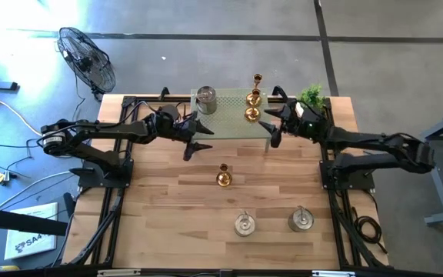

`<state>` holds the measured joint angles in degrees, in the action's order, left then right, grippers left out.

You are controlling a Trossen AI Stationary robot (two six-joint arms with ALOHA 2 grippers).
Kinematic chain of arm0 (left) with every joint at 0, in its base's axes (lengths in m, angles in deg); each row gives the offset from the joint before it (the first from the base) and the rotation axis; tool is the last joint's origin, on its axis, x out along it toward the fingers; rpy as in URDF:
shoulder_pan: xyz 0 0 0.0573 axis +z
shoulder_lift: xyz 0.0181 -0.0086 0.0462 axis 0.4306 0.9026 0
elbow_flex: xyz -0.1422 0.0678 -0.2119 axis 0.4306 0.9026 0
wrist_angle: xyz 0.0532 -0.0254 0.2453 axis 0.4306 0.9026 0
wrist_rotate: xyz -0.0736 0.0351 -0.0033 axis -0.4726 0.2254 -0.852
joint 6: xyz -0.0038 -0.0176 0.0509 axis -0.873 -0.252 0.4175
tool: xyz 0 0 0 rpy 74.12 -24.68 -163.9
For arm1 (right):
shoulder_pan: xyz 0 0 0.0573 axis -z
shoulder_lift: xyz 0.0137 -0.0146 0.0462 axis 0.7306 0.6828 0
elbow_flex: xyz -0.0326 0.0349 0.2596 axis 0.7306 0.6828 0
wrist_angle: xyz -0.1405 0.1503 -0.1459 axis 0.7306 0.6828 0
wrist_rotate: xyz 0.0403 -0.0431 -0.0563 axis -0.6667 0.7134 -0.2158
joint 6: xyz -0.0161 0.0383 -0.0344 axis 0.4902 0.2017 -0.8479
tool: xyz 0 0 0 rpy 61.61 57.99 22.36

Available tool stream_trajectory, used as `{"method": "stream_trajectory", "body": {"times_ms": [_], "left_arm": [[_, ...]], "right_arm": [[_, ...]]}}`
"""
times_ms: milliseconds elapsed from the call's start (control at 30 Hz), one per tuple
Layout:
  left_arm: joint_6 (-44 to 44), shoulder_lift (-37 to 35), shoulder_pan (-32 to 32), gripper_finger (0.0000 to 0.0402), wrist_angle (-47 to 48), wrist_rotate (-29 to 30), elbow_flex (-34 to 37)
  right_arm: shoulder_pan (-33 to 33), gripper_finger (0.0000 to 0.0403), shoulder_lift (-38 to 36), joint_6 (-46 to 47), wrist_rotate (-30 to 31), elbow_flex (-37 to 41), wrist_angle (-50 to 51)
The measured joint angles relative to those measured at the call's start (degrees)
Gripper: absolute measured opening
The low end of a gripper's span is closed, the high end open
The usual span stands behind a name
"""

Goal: Pick & Place candle stick holders
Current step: Put the left silver scented candle on the shelf

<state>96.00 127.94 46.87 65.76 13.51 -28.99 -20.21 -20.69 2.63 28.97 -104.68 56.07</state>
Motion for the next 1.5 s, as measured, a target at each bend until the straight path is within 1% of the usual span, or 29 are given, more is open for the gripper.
{"method": "stream_trajectory", "body": {"times_ms": [167,300,433,600,967,1100,1433,1500], "left_arm": [[-0.4,0.0,0.0,0.025,0.6,-0.2,0.0],[-0.4,0.0,0.0,0.025,0.4,-3.6,0.0],[-0.5,0.0,0.0,0.025,0.4,-6.0,0.0],[-1.7,0.0,0.0,0.025,0.4,-6.0,0.0],[-2.0,0.0,0.0,0.025,0.4,-6.0,0.0],[-2.0,0.0,0.0,0.025,0.4,-6.0,0.0],[-1.9,0.0,0.0,0.025,0.4,-6.0,0.0],[-1.9,0.0,0.0,0.025,0.4,-6.0,0.0]], "right_arm": [[-4.2,0.0241,-6.6,0.1,0.4,0.0,7.3],[-7.7,0.024,-11.1,0.8,0.3,0.0,11.0],[-10.1,0.024,-13.9,5.6,0.2,0.0,12.0],[-11.1,0.024,-15.5,5.8,0.9,0.0,11.9],[-11.1,0.0243,-15.5,5.8,1.1,0.0,12.2],[-11.1,0.0268,-15.5,5.3,1.2,0.0,13.0],[-11.1,0.0388,-15.5,4.3,0.3,0.0,13.8],[-11.1,0.0395,-15.5,4.7,0.3,0.0,13.8]]}}
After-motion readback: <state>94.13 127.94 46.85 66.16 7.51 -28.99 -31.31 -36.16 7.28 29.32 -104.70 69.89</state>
